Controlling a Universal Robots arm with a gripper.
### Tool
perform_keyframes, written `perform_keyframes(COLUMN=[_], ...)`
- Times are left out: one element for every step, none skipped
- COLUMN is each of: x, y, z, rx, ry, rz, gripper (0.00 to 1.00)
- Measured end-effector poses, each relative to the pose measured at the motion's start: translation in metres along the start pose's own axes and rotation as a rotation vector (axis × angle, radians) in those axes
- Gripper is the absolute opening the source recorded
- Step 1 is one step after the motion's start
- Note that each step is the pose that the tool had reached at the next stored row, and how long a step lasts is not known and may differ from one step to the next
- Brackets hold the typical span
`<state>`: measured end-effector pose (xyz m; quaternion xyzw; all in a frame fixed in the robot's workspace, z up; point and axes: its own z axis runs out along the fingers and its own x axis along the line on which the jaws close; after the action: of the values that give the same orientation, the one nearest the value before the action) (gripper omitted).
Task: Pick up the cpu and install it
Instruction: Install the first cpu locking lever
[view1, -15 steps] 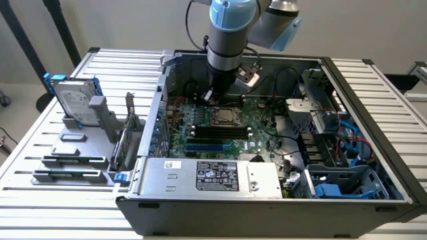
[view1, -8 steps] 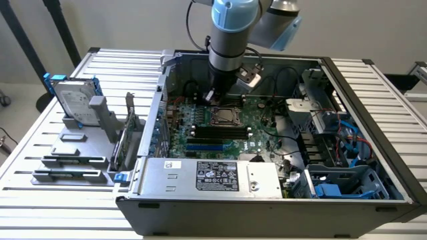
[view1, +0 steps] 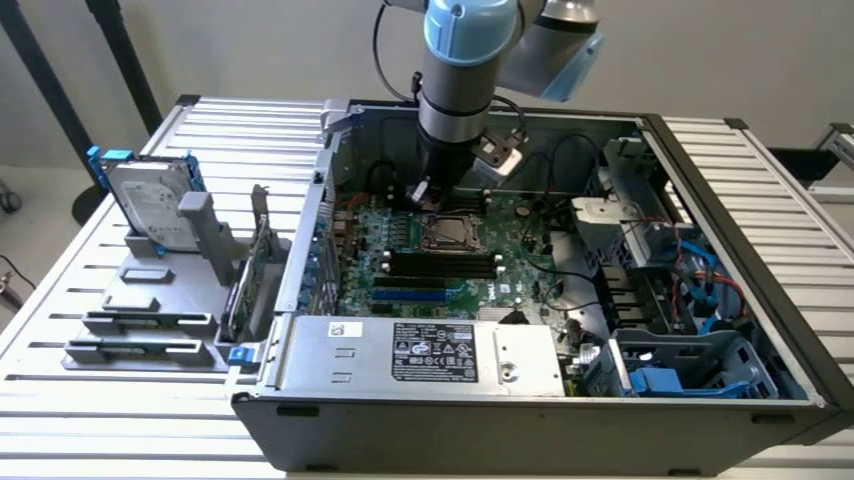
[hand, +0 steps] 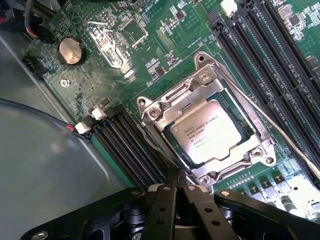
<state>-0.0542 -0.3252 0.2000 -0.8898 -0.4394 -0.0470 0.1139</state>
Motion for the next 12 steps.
perform_keyframes(x=[0.0001, 0.0002, 0.0003, 0.0004, 0.0006, 0.0006, 0.0007, 0.0008, 0.0009, 0.0011, 0.0011, 0.0011], y=[-0.0001, -0.0001, -0.0002, -0.0003, -0.0004, -0.0005, -0.0006, -0.0007, -0.0008, -0.0008, -0.0009, -0.0009], z=[0.0001, 0.0002, 0.0003, 0.0004, 0.0005, 0.0005, 0.0005, 0.0005, 0.0006, 0.0006, 0.0006, 0.0006], rx=[-0.0005, -0.0008, -0.0011, -0.0012, -0.0006, 0.0005, 0.0015, 0.0023, 0.0029, 0.0032, 0.0034, 0.0034], ry=[-0.0005, -0.001, -0.0017, -0.0022, -0.0029, -0.0037, -0.0046, -0.0052, -0.0056, -0.006, -0.006, -0.006], rz=[0.003, 0.007, 0.01, 0.014, 0.017, 0.02, 0.022, 0.023, 0.024, 0.025, 0.025, 0.025], gripper=[0.11, 0.11, 0.11, 0.11, 0.11, 0.11, 0.11, 0.11, 0.11, 0.11, 0.11, 0.11])
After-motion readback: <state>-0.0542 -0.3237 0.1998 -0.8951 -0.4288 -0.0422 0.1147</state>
